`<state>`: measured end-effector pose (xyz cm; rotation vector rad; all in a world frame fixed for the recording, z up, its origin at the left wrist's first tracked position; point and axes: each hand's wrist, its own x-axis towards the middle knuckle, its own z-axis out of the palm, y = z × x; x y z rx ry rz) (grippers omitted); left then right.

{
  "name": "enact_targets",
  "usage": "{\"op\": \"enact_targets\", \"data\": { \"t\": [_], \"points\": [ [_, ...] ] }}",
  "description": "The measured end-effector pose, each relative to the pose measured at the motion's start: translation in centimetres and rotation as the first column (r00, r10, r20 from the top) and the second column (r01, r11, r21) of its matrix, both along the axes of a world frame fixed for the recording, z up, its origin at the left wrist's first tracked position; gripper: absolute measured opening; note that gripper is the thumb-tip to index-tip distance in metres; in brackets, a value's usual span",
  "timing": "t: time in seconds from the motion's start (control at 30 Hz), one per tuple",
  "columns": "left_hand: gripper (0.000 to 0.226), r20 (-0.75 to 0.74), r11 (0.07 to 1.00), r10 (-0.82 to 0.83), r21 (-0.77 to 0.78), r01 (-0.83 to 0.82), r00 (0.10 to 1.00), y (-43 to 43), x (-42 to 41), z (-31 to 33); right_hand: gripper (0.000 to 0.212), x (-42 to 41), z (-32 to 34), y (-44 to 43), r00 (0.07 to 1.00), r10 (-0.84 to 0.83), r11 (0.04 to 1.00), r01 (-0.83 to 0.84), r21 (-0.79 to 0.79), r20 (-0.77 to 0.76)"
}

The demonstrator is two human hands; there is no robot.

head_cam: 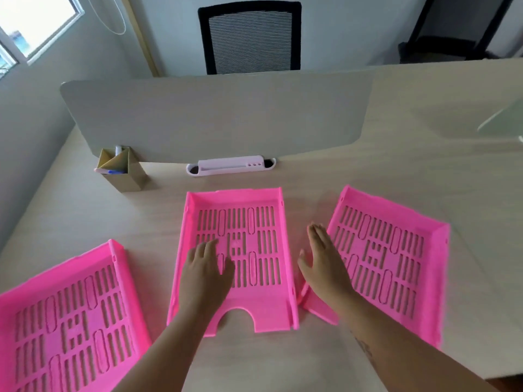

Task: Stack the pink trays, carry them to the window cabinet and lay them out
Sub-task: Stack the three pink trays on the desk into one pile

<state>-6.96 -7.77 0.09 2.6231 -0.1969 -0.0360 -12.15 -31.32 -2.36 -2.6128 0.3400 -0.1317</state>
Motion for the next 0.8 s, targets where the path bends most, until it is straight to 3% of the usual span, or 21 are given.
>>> {"op": "enact_targets", "data": {
  "t": [0.17,0.33,0.4,0.53,0.67,0.8],
  "points": [
    [0.053,-0.082,0.952,-0.303,-0.072,0.297,0.950,-10.9,-0.2,0.0,0.058,-3.9,0.7,-9.6,0.969,-0.247,0.959,0.242,-0.148,-0.017],
    [0.052,-0.275,0.925,-0.379,-0.109,0.363,0.883,-18.9,-2.1,-1.1,0.063,-9.2,-0.4,-16.2,0.874,-0.476,0.872,0.455,-0.178,-0.100],
    [0.047,-0.364,0.954,-0.299,-0.086,0.288,0.882,-20.4,-2.4,-2.3,0.072,-10.9,-1.4,-17.4,0.814,-0.553,0.833,0.544,-0.099,-0.178],
    [0.024,-0.406,0.985,-0.155,0.001,0.170,0.901,-21.7,-2.2,-3.6,0.063,-12.8,-2.9,-18.0,0.734,-0.613,0.677,0.679,0.286,-0.292],
    [0.021,-0.355,0.966,-0.254,-0.050,0.253,0.900,-22.6,-2.3,-1.6,0.045,-13.8,-0.2,-19.5,0.737,-0.606,0.668,0.676,0.312,-0.299],
    [0.020,-0.275,0.974,-0.222,-0.098,0.203,0.935,-20.6,-1.2,1.4,0.051,-10.6,3.6,-18.7,0.788,-0.579,0.722,0.615,0.317,-0.208]
  ]
}}
